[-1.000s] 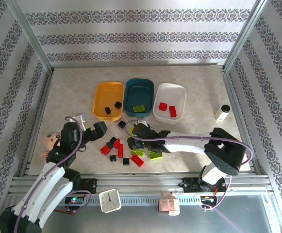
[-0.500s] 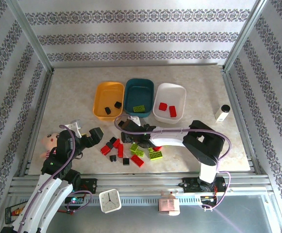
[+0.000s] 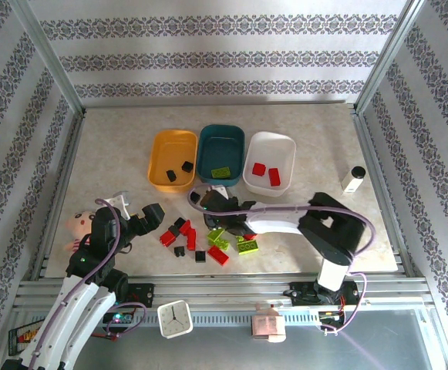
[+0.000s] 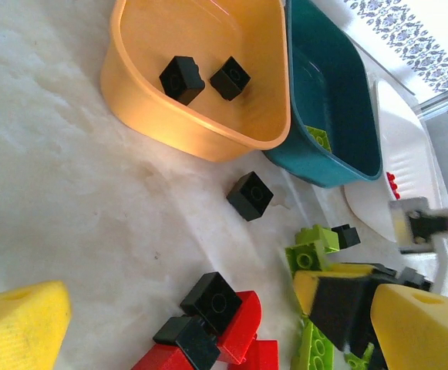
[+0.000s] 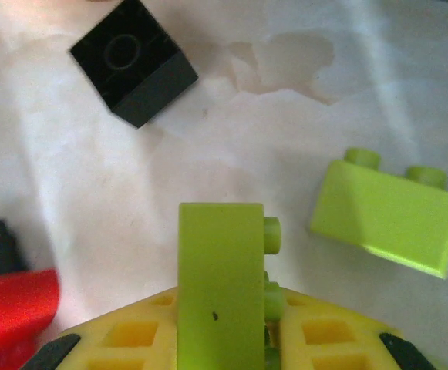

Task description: Sort the legos into containers by color

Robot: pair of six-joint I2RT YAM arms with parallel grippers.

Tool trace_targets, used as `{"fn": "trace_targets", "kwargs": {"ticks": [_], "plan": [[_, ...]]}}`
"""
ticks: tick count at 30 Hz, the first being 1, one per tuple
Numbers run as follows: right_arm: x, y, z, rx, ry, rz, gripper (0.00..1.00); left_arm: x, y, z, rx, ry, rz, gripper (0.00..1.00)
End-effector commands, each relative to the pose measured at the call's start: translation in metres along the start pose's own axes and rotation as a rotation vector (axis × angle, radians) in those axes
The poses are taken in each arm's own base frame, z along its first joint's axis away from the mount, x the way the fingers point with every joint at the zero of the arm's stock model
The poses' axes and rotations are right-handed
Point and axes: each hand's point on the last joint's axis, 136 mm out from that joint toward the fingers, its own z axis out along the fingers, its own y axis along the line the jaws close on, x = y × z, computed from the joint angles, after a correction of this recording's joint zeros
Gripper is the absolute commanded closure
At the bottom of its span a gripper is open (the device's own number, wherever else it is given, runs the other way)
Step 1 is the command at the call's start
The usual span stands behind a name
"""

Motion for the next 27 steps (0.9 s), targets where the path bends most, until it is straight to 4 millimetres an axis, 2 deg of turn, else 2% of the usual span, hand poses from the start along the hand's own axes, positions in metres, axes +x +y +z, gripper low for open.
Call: {"fn": "trace_targets", "kwargs": {"ticks": [1,5,8,11,14,18,21,24,27], "plan": [[-0.025,0.021,-0.039,-0.145,-0.082,-0.051,0.82,0.000,-0.010,0.001,0.053,-0.001,-0.019,0.00],[-0.063,0.015,-0.077,-0.185,-0.164,-0.063,0.83,0.000,-0.010,0.002,0.055,-0.001,-0.028,0.00],[-0.102,-0.005,-0.082,-0.146,-0.210,-0.028,0.84,0.000,-0.009,0.004,0.049,0.005,-0.032,0.00],[-0.134,-0.028,-0.067,-0.100,-0.206,0.023,0.84,0.002,-0.009,0.006,0.042,0.019,-0.034,0.00],[-0.156,-0.048,-0.040,-0.042,-0.170,0.048,0.84,0.006,-0.005,0.008,0.023,0.040,-0.031,0.00],[-0.178,-0.066,-0.009,0.030,-0.124,0.049,0.82,0.012,0.002,0.010,-0.016,0.075,-0.023,0.00],[-0.188,-0.073,0.011,0.078,-0.094,0.037,0.77,0.016,0.009,0.010,-0.055,0.101,-0.019,0.00],[-0.195,-0.078,0.019,0.112,-0.086,0.031,0.64,0.020,0.014,0.013,-0.079,0.114,-0.015,0.00],[-0.200,-0.076,0.018,0.102,-0.093,0.025,0.39,0.021,0.014,0.017,-0.081,0.134,-0.002,0.01]]}}
